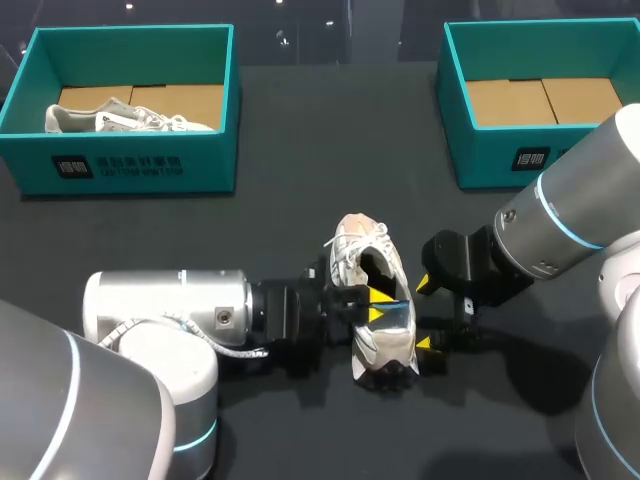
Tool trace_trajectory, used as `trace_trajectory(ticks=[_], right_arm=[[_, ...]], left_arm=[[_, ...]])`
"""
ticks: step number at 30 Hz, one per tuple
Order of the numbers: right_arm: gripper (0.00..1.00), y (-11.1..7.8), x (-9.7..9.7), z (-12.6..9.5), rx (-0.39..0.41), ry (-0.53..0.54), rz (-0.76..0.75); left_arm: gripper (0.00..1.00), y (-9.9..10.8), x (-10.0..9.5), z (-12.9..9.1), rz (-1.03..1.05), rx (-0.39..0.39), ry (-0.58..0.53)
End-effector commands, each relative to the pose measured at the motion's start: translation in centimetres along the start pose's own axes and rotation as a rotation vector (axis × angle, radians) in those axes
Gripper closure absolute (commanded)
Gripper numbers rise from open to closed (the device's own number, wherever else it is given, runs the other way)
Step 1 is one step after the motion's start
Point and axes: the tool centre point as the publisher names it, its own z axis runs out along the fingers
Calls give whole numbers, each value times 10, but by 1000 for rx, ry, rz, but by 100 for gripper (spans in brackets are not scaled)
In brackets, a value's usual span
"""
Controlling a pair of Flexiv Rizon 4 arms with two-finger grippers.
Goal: Take the shoe out of the shoebox, open the shoe tongue, remove and reinsert the insole, then place the shoe into the shoebox
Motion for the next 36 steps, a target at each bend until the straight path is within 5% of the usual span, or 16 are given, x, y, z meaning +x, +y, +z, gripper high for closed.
trace_trajectory(ticks=[1, 3, 8, 15, 17, 18, 25, 31, 32, 33, 36], right_arm=[[0, 0, 2, 0, 1, -4, 0], [0, 0, 2, 0, 1, -4, 0], [0, 0, 2, 0, 1, -4, 0], [0, 0, 2, 0, 1, -4, 0], [0, 0, 2, 0, 1, -4, 0], [0, 0, 2, 0, 1, -4, 0], [0, 0, 2, 0, 1, -4, 0], [0, 0, 2, 0, 1, -4, 0], [0, 0, 2, 0, 1, -4, 0], [0, 0, 2, 0, 1, -4, 0], [0, 0, 2, 0, 1, -4, 0]], left_arm=[[100, 3, -1, 2, -11, 2, -1], [76, -4, 0, -2, -28, 16, -5], [58, -27, 5, -14, -71, 52, -2], [68, -38, 13, -11, -78, 54, 33], [95, -36, 15, -7, -80, 50, 48], [100, -35, 16, -6, -75, 47, 54], [100, -7, 11, 3, -69, -31, 72], [100, -9, 7, -2, -84, -36, 57], [71, -11, 7, -3, -84, -35, 57], [58, -14, 6, -4, -85, -25, 55], [42, -23, 4, -8, -99, -11, 50]])
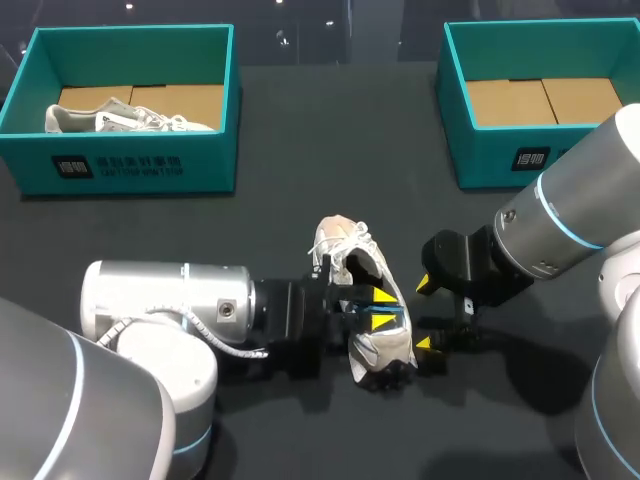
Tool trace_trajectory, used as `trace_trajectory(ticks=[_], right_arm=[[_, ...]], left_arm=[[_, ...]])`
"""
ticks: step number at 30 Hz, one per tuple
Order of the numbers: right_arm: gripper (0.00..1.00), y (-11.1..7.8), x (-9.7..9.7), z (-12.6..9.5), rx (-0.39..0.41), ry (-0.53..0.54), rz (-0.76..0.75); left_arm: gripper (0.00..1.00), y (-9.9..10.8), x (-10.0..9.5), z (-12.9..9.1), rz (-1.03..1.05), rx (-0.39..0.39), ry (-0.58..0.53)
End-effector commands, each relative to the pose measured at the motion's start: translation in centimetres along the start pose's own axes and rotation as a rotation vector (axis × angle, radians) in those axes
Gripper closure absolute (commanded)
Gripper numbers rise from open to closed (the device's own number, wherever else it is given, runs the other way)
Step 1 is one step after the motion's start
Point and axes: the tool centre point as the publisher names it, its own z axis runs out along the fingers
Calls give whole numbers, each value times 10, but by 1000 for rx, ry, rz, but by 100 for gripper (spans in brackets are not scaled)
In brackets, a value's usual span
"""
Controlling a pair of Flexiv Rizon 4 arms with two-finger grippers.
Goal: Take the shoe out of the shoebox, open the shoe tongue, remove and reinsert the insole, then place the shoe into the shoebox
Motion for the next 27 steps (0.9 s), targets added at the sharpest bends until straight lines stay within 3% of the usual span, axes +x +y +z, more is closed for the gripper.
trace_trajectory(ticks=[1, 12, 21, 24, 27], right_arm=[[0, 0, 2, 0, 1, -4, 0], [0, 0, 2, 0, 1, -4, 0], [0, 0, 2, 0, 1, -4, 0], [0, 0, 2, 0, 1, -4, 0], [0, 0, 2, 0, 1, -4, 0]], left_arm=[[35, -10, 1, -9, -10, 16, -5], [7, -20, -6, -28, -42, -45, 13], [13, -15, -21, -34, -65, -87, 22], [22, -11, -23, -36, -71, -105, 25], [39, -13, -21, -41, -79, -114, 48]])
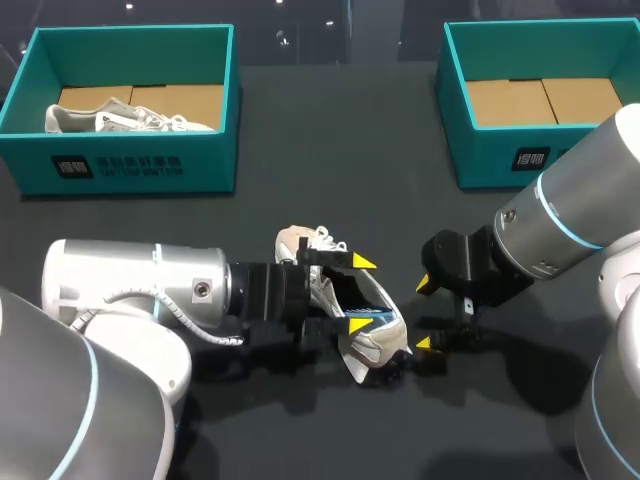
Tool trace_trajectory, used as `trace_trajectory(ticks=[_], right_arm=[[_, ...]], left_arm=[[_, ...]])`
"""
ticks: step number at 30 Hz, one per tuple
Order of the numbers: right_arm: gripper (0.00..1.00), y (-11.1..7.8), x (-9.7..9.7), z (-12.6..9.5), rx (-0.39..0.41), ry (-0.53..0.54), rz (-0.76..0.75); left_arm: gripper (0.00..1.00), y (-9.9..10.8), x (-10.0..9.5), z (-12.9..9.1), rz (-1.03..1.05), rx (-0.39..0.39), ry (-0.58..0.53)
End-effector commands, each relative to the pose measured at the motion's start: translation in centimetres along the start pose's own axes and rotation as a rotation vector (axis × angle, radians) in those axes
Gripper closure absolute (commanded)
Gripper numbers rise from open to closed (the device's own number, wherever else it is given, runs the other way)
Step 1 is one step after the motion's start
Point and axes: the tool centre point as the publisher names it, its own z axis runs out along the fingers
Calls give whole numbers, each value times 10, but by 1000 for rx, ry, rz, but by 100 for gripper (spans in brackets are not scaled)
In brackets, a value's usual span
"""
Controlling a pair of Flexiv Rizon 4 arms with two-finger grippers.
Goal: Take the shoe out of the shoebox, open the shoe tongue, remove and reinsert the insole, then place the shoe into the shoebox
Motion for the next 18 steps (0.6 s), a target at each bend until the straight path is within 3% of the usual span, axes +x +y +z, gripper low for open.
trace_trajectory(ticks=[1, 8, 18], right_arm=[[0, 0, 2, 0, 1, -4, 0], [0, 0, 2, 0, 1, -4, 0], [0, 0, 2, 0, 1, -4, 0]], left_arm=[[36, -5, -1, -6, -12, -16, 43], [30, -10, 7, -26, -47, -25, 121], [33, -17, 17, -67, -58, -85, 268]])
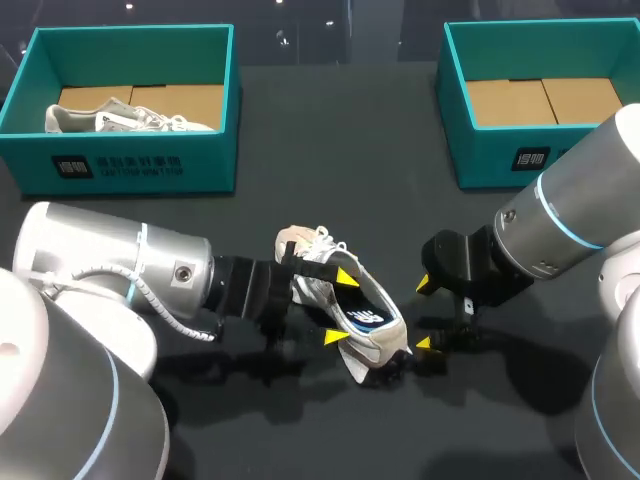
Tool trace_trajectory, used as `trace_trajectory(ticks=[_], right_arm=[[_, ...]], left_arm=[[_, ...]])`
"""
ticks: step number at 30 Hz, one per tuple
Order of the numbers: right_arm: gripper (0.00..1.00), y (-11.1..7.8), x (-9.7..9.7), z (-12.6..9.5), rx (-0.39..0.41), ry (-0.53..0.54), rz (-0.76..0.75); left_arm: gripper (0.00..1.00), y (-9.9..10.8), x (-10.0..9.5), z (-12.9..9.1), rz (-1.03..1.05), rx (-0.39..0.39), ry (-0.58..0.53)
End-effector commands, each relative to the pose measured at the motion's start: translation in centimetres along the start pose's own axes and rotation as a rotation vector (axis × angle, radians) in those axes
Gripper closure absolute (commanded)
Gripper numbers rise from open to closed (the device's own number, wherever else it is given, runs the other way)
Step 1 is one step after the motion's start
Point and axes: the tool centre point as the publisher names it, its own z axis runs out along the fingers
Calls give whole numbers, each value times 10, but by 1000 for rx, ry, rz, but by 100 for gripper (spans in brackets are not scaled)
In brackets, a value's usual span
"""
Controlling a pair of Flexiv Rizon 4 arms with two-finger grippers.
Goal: Take the shoe out of the shoebox, open the shoe tongue, remove and reinsert the insole, then place the shoe into the shoebox
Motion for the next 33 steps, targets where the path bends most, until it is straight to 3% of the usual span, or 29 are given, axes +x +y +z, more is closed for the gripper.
trace_trajectory(ticks=[1, 4, 5, 9, 12, 14, 15, 30, 33], right_arm=[[0, 0, 2, 0, 1, -4, 0], [0, -8, -4, -12, 7, -17, -9], [0, -10, -5, -16, 44, -26, -3], [0, -20, -12, -33, 63, -53, 2], [0, -28, -16, -41, 68, -44, -33], [0, -35, -19, -42, 7, -16, -106], [0, -40, -20, -42, 40, -13, -47], [0, -40, -20, -42, 40, -13, -47], [0, -49, -25, -50, 43, -12, -35]], left_arm=[[34, -9, 2, -40, 6, -36, 119], [39, -10, 4, -53, 13, -62, 167], [44, -12, 5, -57, 7, -63, 184], [60, -14, 6, -73, 10, -77, 240], [100, -13, 4, -84, 26, -97, 308], [100, -14, 2, -93, 32, -105, 392], [100, -14, 2, -93, 32, -105, 392], [100, -14, 2, -93, 32, -105, 392], [100, -13, -4, -92, 60, -117, 455]])
